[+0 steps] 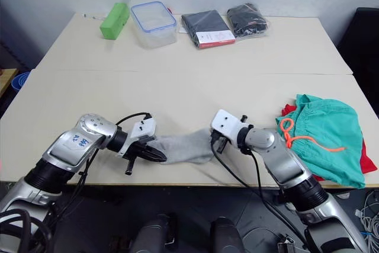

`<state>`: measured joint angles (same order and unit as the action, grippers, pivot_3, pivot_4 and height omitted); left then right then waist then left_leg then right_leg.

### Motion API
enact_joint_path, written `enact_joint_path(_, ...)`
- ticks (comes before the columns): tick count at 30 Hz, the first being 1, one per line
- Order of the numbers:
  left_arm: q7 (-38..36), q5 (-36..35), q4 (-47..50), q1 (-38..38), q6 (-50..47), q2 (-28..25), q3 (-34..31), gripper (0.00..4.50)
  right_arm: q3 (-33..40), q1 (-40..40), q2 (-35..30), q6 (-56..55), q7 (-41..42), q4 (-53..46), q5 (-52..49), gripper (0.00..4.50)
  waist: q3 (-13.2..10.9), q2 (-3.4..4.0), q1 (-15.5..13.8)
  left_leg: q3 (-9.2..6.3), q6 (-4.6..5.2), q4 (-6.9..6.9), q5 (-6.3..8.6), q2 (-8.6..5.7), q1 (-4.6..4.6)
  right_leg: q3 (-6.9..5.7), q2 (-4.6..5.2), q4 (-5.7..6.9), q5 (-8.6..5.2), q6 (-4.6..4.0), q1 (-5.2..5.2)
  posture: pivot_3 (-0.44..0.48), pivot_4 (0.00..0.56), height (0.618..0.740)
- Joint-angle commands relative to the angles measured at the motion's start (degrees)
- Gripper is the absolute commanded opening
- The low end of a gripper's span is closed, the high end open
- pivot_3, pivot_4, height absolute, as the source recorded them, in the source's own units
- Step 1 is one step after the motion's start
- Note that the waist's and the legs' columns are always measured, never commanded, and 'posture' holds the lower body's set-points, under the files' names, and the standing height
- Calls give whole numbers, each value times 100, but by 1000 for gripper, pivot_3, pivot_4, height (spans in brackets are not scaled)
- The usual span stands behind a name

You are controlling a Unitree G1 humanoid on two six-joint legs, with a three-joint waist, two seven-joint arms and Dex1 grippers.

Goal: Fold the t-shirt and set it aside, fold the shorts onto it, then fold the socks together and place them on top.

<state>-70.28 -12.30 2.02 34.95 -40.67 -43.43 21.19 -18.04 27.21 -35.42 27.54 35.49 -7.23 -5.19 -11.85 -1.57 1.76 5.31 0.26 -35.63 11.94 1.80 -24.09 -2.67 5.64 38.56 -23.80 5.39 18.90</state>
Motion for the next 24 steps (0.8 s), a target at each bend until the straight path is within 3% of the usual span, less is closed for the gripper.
enact_joint_path(1,80,-43,-88,-93,-388,-100,-126,16,572,2,150,62,386,-663,-687,0,0,0,10,0,-1,3,0,0,0,0,-1,-1,0,0,0,0,150,740)
enact_joint_path(6,-108,-761,152,368,-994,-118,-738,16,822,62,84,629,847,-1421,-1315,0,-4,-3,-14,-6,-2,6,0,2,-7,-5,-3,-1,0,0,6,0,150,740)
enact_joint_path(11,-204,-1079,354,865,-1306,48,-719,16,414,-1,87,720,982,-1523,-1073,0,-4,-4,-43,-8,7,6,5,-8,-14,-9,7,-20,0,0,1,0,150,740)
enact_joint_path(19,427,194,-719,922,-210,726,540,16,-331,-159,73,559,870,-1052,-186,0,-4,-4,-12,-2,6,7,5,-6,-14,-6,-1,-26,0,1,3,0,150,740)
enact_joint_path(24,528,804,-1387,821,520,608,799,16,-331,-602,-354,538,1049,-1319,44,0,3,-4,-29,-4,5,5,5,-6,1,-9,2,-34,0,1,-17,0,150,740)
